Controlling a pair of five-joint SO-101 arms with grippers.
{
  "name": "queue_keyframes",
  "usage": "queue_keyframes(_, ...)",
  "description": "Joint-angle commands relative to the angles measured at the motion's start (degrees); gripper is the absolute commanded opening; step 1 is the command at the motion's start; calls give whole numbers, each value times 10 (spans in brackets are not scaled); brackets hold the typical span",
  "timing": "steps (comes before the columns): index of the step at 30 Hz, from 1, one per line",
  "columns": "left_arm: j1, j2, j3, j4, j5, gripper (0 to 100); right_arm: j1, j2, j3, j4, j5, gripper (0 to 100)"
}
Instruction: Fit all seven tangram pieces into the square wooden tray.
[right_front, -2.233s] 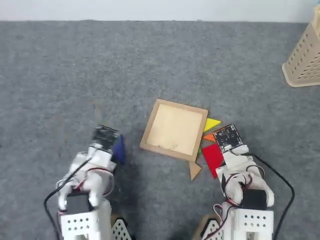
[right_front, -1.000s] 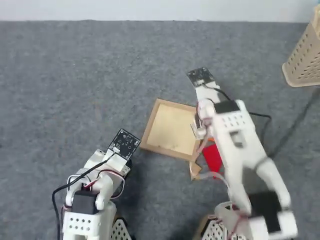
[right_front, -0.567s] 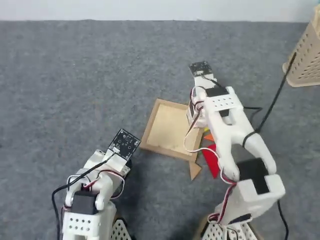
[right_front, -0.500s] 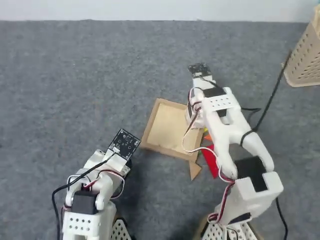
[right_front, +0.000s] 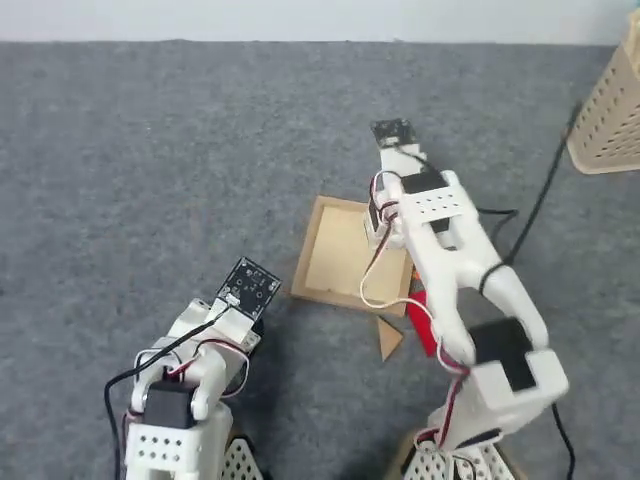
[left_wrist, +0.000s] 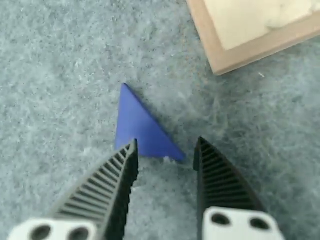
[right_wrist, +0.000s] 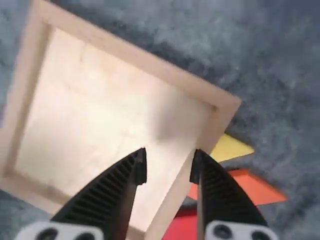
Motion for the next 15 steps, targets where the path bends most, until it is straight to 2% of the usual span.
queue_keyframes(1, 1, -7, -7, 3, 4, 176, -4, -72, 19, -7, 16, 163)
queue_keyframes(15, 1, -7, -7, 3, 4, 176, 24, -14, 52, -44, 26, 162)
